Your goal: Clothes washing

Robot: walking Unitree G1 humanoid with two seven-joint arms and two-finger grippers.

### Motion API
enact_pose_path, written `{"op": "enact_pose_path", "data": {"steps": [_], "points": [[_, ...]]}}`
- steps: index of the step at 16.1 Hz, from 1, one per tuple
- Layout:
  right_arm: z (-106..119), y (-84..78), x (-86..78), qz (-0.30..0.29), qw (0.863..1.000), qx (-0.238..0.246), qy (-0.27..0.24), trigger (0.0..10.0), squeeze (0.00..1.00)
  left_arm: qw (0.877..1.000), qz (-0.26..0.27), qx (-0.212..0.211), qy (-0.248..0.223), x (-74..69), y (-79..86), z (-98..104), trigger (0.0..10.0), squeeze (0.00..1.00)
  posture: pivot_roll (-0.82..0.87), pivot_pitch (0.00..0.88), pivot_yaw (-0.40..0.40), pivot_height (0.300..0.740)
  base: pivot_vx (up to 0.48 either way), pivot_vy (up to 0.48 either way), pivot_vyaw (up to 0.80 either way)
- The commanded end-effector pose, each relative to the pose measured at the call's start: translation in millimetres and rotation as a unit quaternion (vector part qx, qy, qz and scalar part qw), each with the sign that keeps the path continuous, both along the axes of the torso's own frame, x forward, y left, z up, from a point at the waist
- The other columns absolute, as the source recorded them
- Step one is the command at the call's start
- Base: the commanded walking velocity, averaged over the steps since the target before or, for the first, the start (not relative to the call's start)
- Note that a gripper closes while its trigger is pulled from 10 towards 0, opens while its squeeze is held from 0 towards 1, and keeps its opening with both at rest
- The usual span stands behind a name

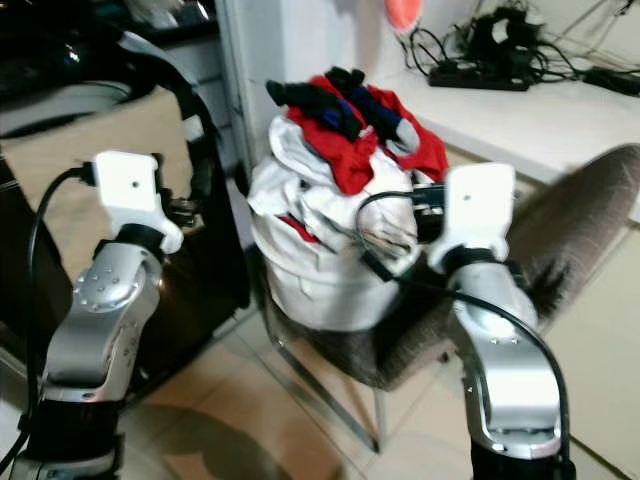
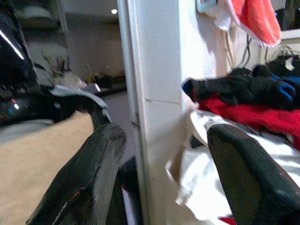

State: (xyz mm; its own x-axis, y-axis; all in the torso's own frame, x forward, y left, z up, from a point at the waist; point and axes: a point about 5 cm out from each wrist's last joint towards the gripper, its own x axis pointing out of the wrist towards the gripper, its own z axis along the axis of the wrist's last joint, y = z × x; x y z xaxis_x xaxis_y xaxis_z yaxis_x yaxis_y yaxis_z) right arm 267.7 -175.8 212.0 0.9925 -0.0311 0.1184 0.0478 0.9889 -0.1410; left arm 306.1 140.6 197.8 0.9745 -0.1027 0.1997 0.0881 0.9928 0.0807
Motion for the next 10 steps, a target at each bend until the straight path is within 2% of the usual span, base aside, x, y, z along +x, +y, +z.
{"op": "enact_pose_path", "data": {"steps": [1,4,10], "points": [[2.1,2.1,0.1,-0.003,1.000,0.008,-0.008,10.0,0.00,1.000,0.006,0.005,-0.005,2.8,5.2,3.2,10.0,0.00,-0.11,0.000,0.036,0.740,0.296,0.000,0.00],[-3.6,-4.8,-2.1,-0.027,1.000,0.010,0.005,10.0,0.00,1.000,-0.004,0.008,-0.001,4.5,1.2,1.3,10.0,0.00,-0.12,0.000,0.048,0.740,0.290,0.000,0.00],[-4.3,-6.0,-0.5,-0.038,0.999,-0.008,0.007,10.0,0.00,1.000,-0.012,0.006,-0.002,5.4,-2.1,1.3,10.0,0.00,-0.12,0.000,0.044,0.740,0.353,0.000,0.00]]}}
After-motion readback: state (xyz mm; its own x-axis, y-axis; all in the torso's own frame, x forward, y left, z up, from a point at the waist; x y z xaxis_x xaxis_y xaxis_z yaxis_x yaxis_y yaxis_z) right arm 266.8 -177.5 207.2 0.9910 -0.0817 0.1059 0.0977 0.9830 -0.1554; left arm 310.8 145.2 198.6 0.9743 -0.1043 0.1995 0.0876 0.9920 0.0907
